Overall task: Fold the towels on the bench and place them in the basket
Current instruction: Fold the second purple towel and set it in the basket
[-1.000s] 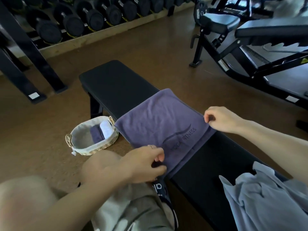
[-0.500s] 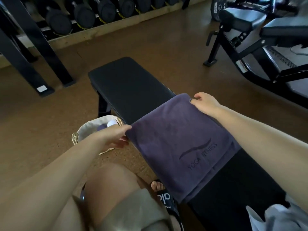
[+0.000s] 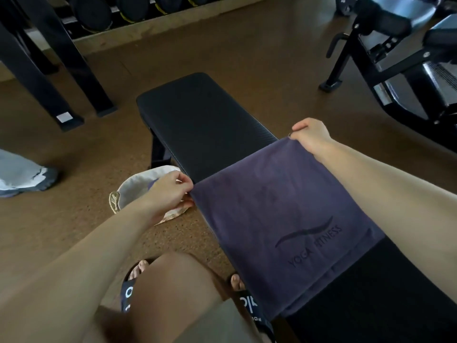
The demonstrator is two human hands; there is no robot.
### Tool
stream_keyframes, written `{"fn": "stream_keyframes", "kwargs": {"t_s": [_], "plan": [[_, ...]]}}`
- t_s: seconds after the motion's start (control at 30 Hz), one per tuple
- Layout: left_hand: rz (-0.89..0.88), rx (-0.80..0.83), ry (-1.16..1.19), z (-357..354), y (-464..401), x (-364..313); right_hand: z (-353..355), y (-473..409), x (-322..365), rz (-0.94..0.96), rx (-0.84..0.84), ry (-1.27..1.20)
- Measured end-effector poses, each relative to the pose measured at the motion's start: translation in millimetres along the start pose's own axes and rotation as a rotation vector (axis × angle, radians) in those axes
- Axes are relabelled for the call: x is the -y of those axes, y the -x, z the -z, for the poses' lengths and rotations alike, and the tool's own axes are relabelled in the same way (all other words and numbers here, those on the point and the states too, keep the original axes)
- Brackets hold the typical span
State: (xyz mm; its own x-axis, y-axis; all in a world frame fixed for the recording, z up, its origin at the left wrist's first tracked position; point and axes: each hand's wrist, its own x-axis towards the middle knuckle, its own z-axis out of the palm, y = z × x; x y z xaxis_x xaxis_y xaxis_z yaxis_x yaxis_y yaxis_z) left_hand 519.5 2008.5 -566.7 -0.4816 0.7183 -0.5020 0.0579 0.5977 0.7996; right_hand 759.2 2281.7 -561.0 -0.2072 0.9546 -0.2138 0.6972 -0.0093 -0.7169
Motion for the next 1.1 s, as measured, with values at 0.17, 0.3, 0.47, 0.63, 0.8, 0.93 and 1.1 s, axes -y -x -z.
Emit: {"fn": "stream_keyframes", "kwargs": {"t_s": [0.17, 0.3, 0.47, 0.63, 0.8, 0.93, 1.1], "plan": [[-0.075, -0.16, -0.056, 6, -15, -1, -14, -13, 15, 0.027, -0.063, -0.05], [-0.034, -0.224, -0.094, 1, -15, -4, -18, -7, 15, -0.015, 0.016, -0.035], [0.059, -0.242, -0.285, -11, 8, -11, 1, 27, -9, 0.011, 0.131, 0.234], [-0.264, -0.262, -0.553, -41, 73, -17, 42, 68, -46, 0.039, 0.137, 0.362], [-0.227, -0.005, -0.675, -82, 115, 0, 70, 102, -70, 0.004, 0.139, 0.436], [-0.012, 0.051, -0.541, -95, 116, 14, 79, 121, -79, 0.004, 0.132, 0.429], [0.223, 0.08, 0.082, -105, 114, 31, 83, 137, -83, -0.061, 0.141, 0.39]]}}
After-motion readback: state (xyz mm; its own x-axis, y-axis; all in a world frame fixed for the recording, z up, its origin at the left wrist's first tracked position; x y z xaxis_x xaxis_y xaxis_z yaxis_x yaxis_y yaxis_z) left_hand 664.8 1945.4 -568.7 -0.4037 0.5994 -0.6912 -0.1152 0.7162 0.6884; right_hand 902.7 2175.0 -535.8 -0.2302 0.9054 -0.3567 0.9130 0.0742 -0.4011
